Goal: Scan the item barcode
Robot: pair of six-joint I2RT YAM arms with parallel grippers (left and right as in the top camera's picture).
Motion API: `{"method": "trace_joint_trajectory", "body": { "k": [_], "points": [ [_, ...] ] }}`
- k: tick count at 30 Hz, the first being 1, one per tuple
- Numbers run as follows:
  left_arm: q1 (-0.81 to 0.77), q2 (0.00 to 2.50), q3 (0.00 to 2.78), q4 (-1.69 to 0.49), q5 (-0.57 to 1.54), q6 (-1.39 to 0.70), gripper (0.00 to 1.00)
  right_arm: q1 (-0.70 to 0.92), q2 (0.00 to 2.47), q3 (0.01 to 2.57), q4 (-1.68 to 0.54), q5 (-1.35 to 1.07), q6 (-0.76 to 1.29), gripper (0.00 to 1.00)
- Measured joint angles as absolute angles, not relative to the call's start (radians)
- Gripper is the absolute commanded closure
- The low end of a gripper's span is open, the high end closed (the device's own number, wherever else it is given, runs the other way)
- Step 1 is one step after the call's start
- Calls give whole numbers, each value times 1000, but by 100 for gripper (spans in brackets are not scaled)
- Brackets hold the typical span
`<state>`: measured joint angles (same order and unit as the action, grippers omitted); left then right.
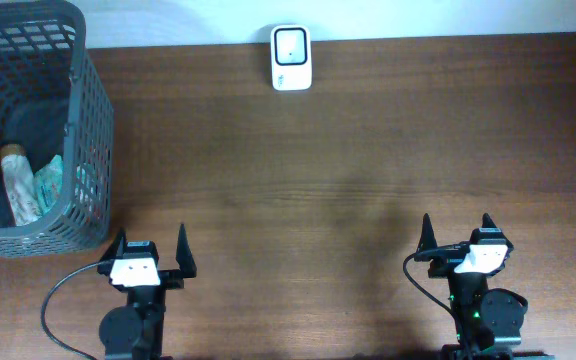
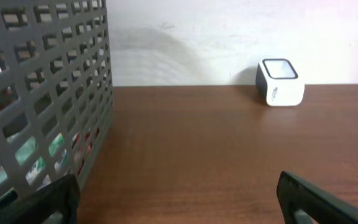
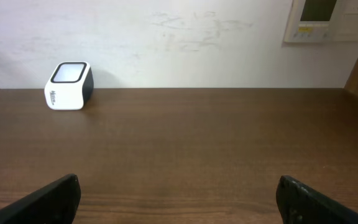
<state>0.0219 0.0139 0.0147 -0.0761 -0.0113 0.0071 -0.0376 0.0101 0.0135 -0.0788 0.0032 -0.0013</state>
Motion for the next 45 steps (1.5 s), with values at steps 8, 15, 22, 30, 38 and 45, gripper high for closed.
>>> {"method": "trace_joint_trajectory", "body": {
  "k": [8, 15, 22, 30, 38, 45],
  "points": [
    [22, 18, 10, 596, 217, 6, 1, -38, 10, 14, -78, 3, -1, 1],
    [22, 237, 363, 677, 110, 145, 1, -38, 11, 14, -79, 3, -1, 1],
    [98, 1054, 1301, 255, -151, 388, 1, -39, 12, 14, -78, 3, -1, 1],
    [479, 1897, 2460, -886, -218, 309, 1, -39, 10, 14, -79, 3, -1, 1],
    [552, 1986, 2352, -1054, -202, 161, 4, -39, 10, 14, -79, 3, -1, 1],
    [562, 1990, 2140, -1156, -317, 152, 20, -39, 10, 14, -79, 3, -1, 1]
  ]
}}
